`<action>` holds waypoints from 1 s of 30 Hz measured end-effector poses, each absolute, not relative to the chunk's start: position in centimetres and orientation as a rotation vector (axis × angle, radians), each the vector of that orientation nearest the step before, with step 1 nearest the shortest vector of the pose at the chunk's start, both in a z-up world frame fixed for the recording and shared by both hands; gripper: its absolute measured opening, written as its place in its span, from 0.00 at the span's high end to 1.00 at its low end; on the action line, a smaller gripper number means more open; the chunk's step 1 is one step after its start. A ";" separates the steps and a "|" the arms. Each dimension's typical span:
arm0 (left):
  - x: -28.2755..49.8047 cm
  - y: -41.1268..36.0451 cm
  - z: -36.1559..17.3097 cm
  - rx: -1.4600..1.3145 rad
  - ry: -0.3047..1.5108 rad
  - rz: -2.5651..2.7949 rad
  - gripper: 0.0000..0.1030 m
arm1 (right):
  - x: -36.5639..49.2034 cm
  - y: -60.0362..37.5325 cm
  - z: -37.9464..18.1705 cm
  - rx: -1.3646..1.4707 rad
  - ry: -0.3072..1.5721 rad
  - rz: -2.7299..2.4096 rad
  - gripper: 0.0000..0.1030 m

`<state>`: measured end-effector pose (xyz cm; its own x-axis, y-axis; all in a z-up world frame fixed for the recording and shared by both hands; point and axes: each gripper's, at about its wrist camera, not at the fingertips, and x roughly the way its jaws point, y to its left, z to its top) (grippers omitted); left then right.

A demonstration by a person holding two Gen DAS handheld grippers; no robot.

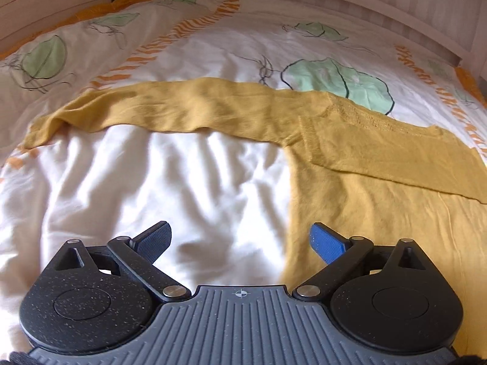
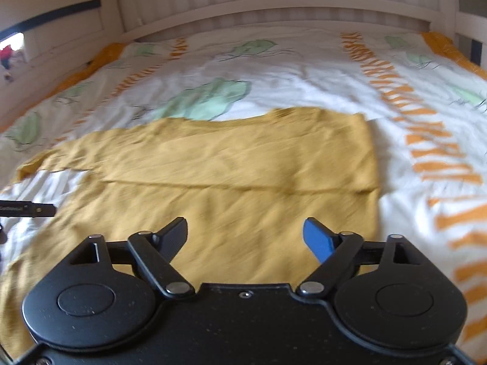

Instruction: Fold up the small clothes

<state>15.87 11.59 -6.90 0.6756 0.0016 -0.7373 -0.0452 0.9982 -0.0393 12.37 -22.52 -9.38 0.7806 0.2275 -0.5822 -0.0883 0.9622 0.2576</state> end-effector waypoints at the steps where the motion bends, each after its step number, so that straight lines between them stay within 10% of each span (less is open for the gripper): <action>1: 15.6 12.2 -6.7 -0.051 0.824 0.032 0.04 | 11.8 -21.7 -9.4 0.229 0.652 0.183 0.17; 30: 20.6 36.0 -4.1 -0.354 0.703 0.343 0.11 | 17.7 -10.6 -12.4 0.166 0.621 0.171 0.12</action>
